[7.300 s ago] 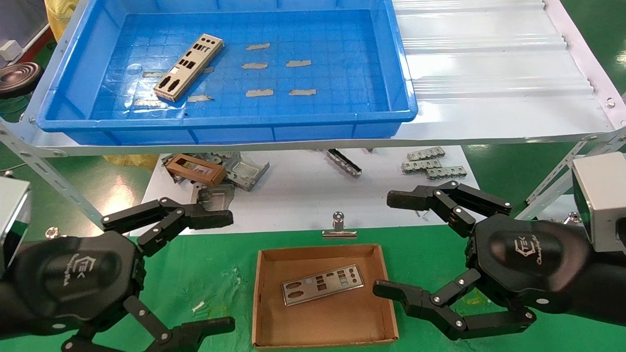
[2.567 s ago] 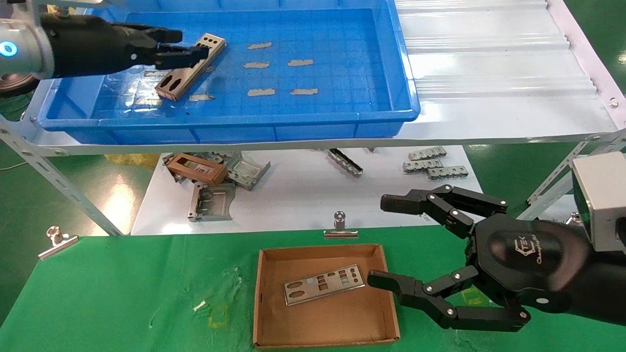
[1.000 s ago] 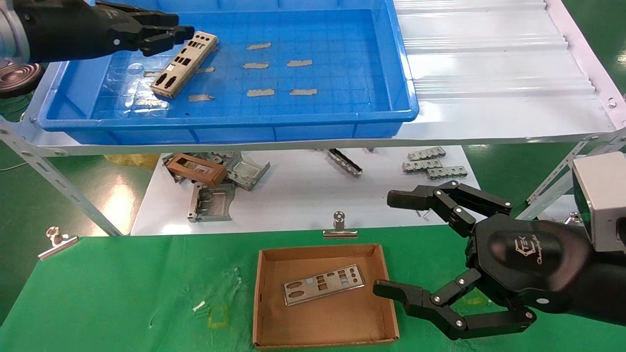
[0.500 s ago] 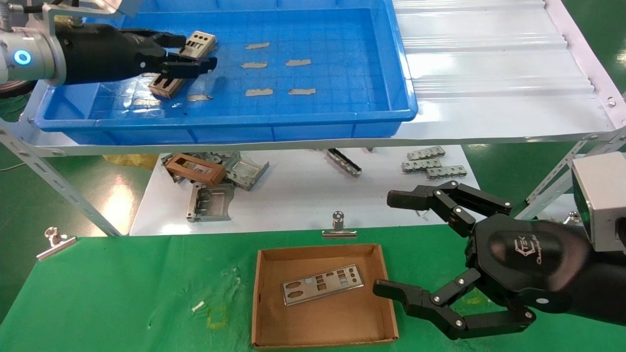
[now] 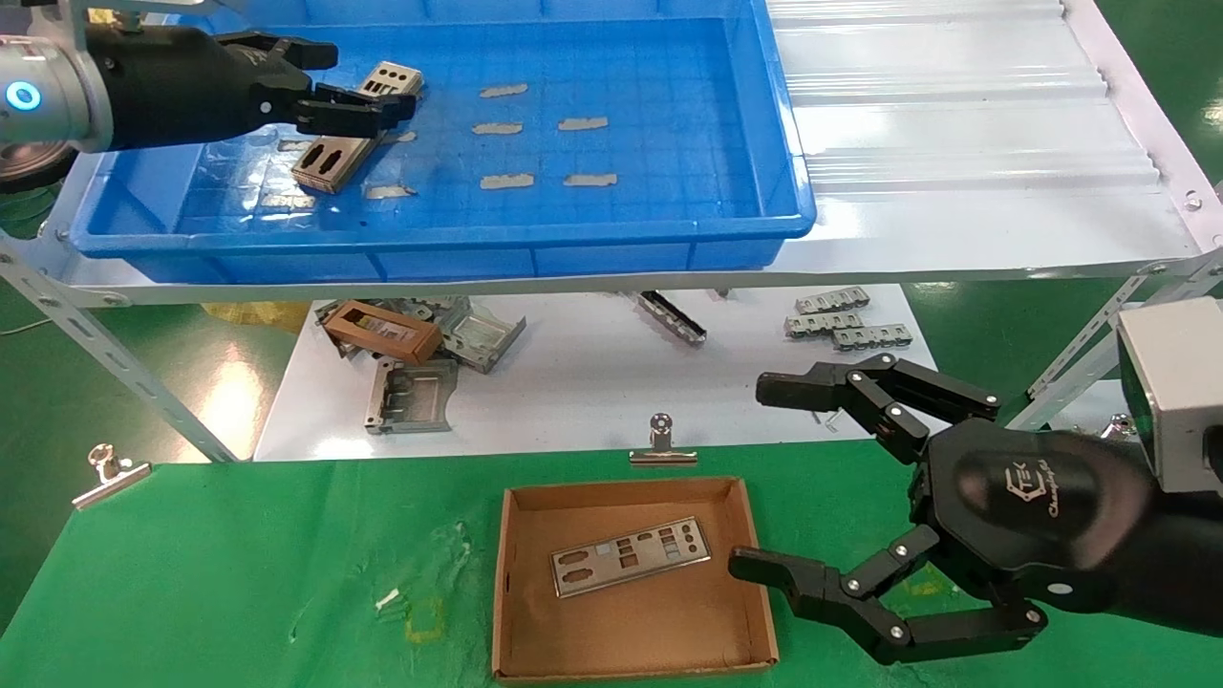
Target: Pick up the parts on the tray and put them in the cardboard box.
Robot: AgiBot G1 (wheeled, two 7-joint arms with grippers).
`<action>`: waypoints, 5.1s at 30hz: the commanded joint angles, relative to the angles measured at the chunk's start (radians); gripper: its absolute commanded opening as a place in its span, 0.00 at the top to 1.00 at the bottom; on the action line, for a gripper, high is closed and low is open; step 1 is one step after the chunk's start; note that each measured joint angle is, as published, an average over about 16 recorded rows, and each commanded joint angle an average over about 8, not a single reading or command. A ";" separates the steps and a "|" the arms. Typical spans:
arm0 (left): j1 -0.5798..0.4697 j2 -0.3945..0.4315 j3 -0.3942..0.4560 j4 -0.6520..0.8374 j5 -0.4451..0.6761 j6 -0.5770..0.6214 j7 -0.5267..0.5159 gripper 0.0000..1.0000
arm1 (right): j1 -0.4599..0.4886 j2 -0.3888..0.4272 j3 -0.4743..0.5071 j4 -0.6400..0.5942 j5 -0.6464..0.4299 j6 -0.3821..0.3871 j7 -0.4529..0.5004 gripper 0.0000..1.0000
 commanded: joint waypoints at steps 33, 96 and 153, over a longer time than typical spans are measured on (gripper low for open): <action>0.003 0.007 0.010 0.010 0.013 -0.037 -0.112 1.00 | 0.000 0.000 0.000 0.000 0.000 0.000 0.000 0.00; -0.036 -0.086 -0.054 -0.090 -0.092 0.496 -0.017 1.00 | 0.000 0.000 0.000 0.000 0.000 0.000 0.000 0.00; 0.523 -0.059 0.550 -0.787 -0.353 0.186 0.184 1.00 | 0.000 0.000 0.000 0.000 0.000 0.000 0.000 0.00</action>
